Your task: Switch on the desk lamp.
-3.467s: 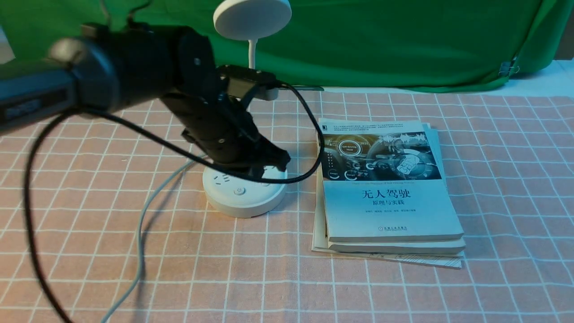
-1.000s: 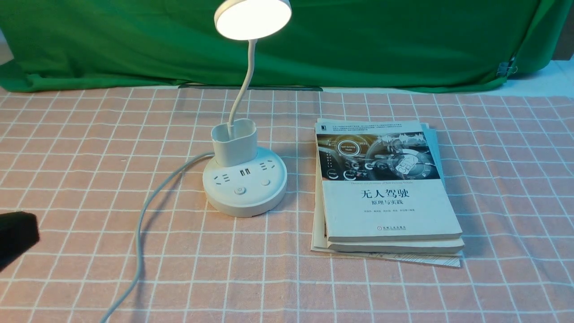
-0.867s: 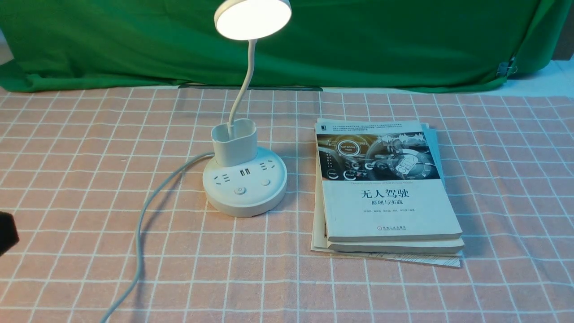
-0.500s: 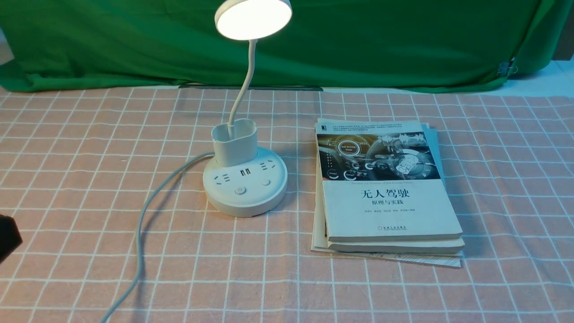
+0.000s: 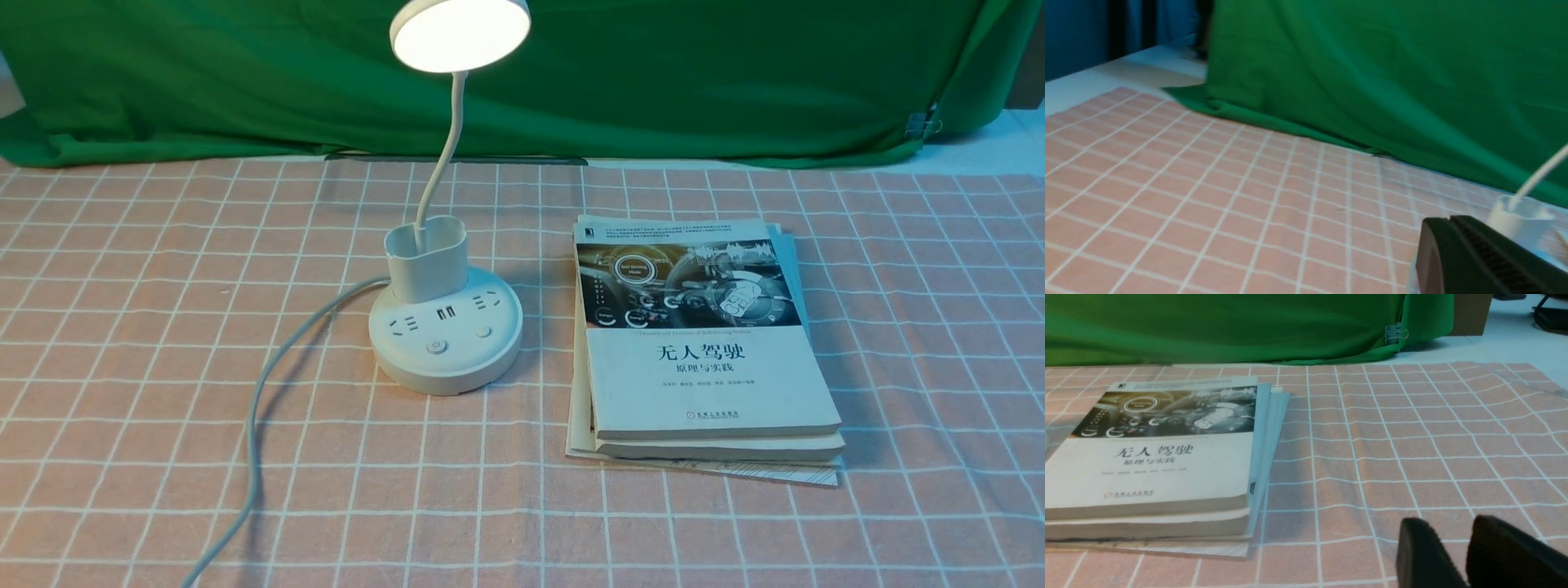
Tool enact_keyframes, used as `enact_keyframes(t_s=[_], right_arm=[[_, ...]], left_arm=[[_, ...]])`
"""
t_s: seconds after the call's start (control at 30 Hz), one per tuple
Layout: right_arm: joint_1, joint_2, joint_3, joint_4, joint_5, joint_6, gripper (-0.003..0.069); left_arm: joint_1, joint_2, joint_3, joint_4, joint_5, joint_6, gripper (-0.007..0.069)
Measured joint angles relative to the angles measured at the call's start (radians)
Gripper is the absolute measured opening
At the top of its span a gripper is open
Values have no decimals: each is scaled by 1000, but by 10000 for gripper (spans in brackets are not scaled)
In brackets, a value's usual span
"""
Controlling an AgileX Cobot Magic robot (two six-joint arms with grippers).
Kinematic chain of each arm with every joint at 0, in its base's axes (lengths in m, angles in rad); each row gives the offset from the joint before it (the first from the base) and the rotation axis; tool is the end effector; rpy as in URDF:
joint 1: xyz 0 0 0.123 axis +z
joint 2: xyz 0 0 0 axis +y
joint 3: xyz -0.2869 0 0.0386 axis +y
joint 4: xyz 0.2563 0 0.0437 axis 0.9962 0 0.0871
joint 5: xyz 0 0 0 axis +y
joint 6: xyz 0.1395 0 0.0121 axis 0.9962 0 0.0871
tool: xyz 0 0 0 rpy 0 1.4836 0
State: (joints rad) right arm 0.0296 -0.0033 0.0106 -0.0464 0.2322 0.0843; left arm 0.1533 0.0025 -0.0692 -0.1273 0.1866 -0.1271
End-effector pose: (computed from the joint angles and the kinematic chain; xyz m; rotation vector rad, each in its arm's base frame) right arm 0.1080 0.0017 0.1812 0.0161 1.7230 0.0416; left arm 0.1052 0.0129 0.2185 -0.3048 1.5736 -0.0957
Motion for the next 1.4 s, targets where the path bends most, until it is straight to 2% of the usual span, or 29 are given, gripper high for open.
enact_keyframes(t_s=[0.07, 0.17, 0.37, 0.53, 1.0, 1.4], right_arm=[[0, 0, 0, 0, 0, 0, 241], [0, 0, 0, 0, 0, 0, 241], [0, 0, 0, 0, 0, 0, 241], [0, 0, 0, 0, 0, 0, 241], [0, 0, 0, 0, 0, 0, 241], [0, 0, 0, 0, 0, 0, 241]], left_arm=[[42, 0, 39, 0, -21, 3, 21], [39, -1, 74, 13, -55, 6, 21], [-44, -4, 74, 80, -67, 10, 21], [-109, -5, 74, 82, 27, 30, 21], [-163, -5, 74, 76, 37, 61, 21], [-167, -5, 74, 70, 36, 62, 21]])
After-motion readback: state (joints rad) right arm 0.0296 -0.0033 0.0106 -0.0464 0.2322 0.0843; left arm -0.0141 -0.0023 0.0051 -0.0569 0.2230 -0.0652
